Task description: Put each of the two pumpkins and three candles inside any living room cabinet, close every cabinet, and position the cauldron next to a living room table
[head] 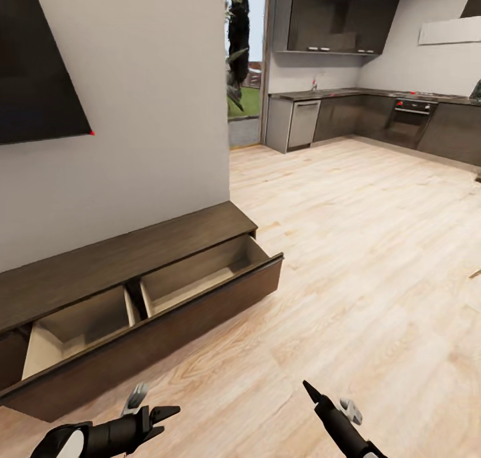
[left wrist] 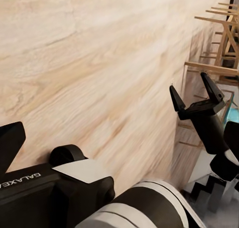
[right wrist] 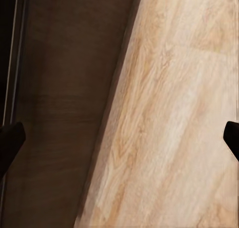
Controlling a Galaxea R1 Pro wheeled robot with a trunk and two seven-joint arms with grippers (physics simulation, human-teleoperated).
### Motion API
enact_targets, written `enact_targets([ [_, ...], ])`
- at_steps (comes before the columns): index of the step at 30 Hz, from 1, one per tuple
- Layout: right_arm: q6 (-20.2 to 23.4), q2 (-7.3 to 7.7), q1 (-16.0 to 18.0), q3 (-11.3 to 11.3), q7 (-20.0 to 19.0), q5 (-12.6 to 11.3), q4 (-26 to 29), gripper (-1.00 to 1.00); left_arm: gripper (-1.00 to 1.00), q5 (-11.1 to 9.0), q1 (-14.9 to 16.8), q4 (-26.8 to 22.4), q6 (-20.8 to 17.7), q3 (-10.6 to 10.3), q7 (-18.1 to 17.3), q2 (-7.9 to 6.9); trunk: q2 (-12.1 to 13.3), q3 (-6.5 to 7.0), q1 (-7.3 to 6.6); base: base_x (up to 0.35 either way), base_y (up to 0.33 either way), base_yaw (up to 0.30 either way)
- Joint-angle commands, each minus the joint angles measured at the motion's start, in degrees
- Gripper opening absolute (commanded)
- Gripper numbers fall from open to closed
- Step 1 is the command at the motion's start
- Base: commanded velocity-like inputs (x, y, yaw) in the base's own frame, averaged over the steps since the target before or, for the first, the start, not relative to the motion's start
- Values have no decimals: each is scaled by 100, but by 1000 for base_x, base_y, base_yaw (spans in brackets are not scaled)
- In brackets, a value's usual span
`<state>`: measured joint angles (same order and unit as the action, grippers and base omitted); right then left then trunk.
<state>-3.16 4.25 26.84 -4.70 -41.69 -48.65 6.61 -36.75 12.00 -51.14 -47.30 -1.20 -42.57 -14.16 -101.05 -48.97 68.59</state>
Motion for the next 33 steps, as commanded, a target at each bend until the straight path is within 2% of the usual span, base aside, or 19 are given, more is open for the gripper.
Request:
enact_targets([
  [1, -17, -2, 5, -50, -24, 39, -14, 100, 100, -26, 1, -1, -25, -11, 4, 8, -2, 0, -1, 0, 0, -270],
  [10, -23, -3, 5, -58, -23, 14, -19, 100, 100, 1, -1, -1, -18, -25, 11, 83, -2, 39, -1, 0, 0, -269],
  [33, -26, -6, 3, -58, -23, 5, -28, 100, 100, -13, 2, -1, -3, -47, 21, 89, -2, 138, -1, 0, 0, -270],
])
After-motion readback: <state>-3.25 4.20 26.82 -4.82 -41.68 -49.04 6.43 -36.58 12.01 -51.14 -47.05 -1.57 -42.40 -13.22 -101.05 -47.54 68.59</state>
